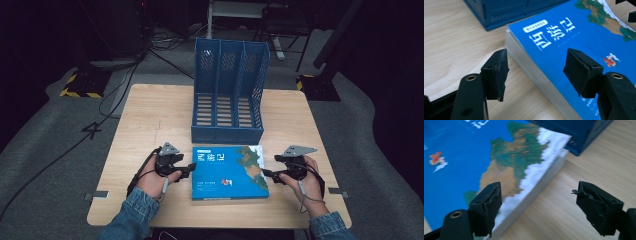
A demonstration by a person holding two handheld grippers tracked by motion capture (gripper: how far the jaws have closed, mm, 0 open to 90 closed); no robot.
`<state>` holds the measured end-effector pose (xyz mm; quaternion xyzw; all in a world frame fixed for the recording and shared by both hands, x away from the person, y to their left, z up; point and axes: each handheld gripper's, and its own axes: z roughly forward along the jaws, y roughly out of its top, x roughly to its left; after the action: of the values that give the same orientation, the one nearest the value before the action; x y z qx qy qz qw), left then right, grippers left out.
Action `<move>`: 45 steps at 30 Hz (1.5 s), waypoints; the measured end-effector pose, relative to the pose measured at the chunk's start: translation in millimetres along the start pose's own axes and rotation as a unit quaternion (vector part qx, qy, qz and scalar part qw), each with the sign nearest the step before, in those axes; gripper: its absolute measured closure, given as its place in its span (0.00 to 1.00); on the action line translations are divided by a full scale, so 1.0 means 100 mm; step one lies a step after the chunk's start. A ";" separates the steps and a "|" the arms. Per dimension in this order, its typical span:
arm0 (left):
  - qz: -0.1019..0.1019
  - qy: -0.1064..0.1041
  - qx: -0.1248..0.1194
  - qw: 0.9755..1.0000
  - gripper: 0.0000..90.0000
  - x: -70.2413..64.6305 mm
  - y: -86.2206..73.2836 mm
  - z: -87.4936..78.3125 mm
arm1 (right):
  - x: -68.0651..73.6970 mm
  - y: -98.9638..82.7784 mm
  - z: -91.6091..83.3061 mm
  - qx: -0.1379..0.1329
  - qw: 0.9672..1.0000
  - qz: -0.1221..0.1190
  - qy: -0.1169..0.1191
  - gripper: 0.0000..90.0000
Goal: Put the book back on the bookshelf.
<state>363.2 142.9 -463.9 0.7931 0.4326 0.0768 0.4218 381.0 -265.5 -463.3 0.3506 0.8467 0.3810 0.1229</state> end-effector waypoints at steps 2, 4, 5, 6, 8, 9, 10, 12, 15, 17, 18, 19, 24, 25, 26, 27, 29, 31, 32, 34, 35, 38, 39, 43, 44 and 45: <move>-0.002 -0.004 0.010 1.000 0.41 -0.02 -0.01 0.05 | 0.06 0.00 0.02 0.005 1.000 -0.007 0.011 0.21; -0.006 -0.009 0.017 1.000 0.41 -0.04 -0.03 0.10 | 0.12 -0.01 0.06 0.008 1.000 -0.016 0.026 0.21; -0.008 -0.009 0.020 1.000 0.40 -0.05 -0.03 0.11 | 0.14 -0.01 0.08 0.010 0.999 -0.019 0.030 0.21; -0.008 -0.012 0.023 1.000 0.40 -0.05 -0.04 0.13 | 0.16 -0.02 0.09 0.013 0.999 -0.022 0.031 0.20; -0.008 -0.010 0.033 0.999 0.40 -0.06 -0.04 0.17 | 0.20 -0.03 0.12 0.017 0.999 -0.029 0.036 0.19; -0.009 -0.011 0.035 0.999 0.39 -0.06 -0.04 0.19 | 0.22 -0.04 0.13 0.017 0.999 -0.028 0.039 0.18; -0.007 -0.011 0.042 0.999 0.38 -0.06 -0.04 0.22 | 0.23 -0.05 0.13 0.016 0.999 -0.027 0.042 0.18; -0.013 -0.017 0.042 0.999 0.37 -0.06 -0.05 0.26 | 0.24 -0.05 0.14 0.016 0.999 -0.025 0.046 0.18; -0.027 -0.027 0.046 0.998 0.30 -0.06 -0.04 0.31 | 0.28 -0.08 0.13 0.015 0.999 -0.017 0.049 0.17; -0.038 -0.032 0.048 0.998 0.27 -0.05 -0.04 0.34 | 0.29 -0.10 0.13 0.017 0.999 -0.015 0.049 0.17; -0.045 -0.034 0.048 0.997 0.26 -0.05 -0.05 0.35 | 0.30 -0.10 0.12 0.019 0.998 -0.014 0.050 0.17; -0.049 -0.037 0.048 0.997 0.24 -0.04 -0.05 0.36 | 0.31 -0.11 0.11 0.020 0.998 -0.015 0.051 0.17; -0.062 -0.042 0.049 0.996 0.19 -0.04 -0.06 0.40 | 0.34 -0.14 0.11 0.025 0.998 -0.006 0.053 0.13; -0.062 -0.042 0.050 0.996 0.18 -0.05 -0.06 0.40 | 0.34 -0.15 0.12 0.026 0.998 0.000 0.058 0.10; -0.060 -0.040 0.050 0.996 0.18 -0.05 -0.05 0.40 | 0.34 -0.16 0.13 0.026 0.998 0.003 0.059 0.09; -0.060 -0.038 0.049 0.996 0.19 -0.05 -0.05 0.40 | 0.34 -0.16 0.14 0.027 0.998 0.007 0.061 0.08; -0.055 -0.036 0.049 0.997 0.19 -0.06 -0.06 0.39 | 0.35 -0.16 0.15 0.028 0.998 0.011 0.060 0.07; -0.048 -0.032 0.047 0.997 0.20 -0.07 -0.05 0.38 | 0.36 -0.15 0.16 0.031 0.998 0.012 0.060 0.07; -0.044 -0.031 0.046 0.998 0.20 -0.08 -0.05 0.38 | 0.36 -0.15 0.16 0.031 0.998 0.012 0.060 0.06; -0.032 -0.023 0.042 0.998 0.23 -0.10 -0.04 0.36 | 0.36 -0.14 0.17 0.034 0.998 0.014 0.060 0.05; -0.025 -0.018 0.039 0.999 0.27 -0.11 -0.04 0.34 | 0.36 -0.14 0.17 0.034 0.998 0.015 0.060 0.05; -0.010 -0.007 0.032 0.999 0.40 -0.12 -0.02 0.29 | 0.36 -0.13 0.19 0.037 0.997 0.014 0.059 0.02; -0.008 -0.004 0.031 0.999 0.42 -0.12 -0.02 0.28 | 0.37 -0.13 0.19 0.037 0.997 0.014 0.059 0.02; 0.002 -0.007 0.012 1.000 0.58 -0.13 0.01 0.18 | 0.37 -0.13 0.20 0.040 0.997 0.017 0.061 0.01; 0.003 -0.012 0.006 1.000 0.63 -0.14 0.02 0.15 | 0.37 -0.13 0.20 0.040 0.997 0.018 0.060 0.01; 0.004 -0.016 0.002 1.000 0.66 -0.14 0.03 0.14 | 0.37 -0.13 0.21 0.040 0.997 0.018 0.060 0.01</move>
<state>363.1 123.3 -467.0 0.7969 0.4227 0.0646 0.4266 357.9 -234.8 -484.4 0.3466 0.8608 0.3691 0.0508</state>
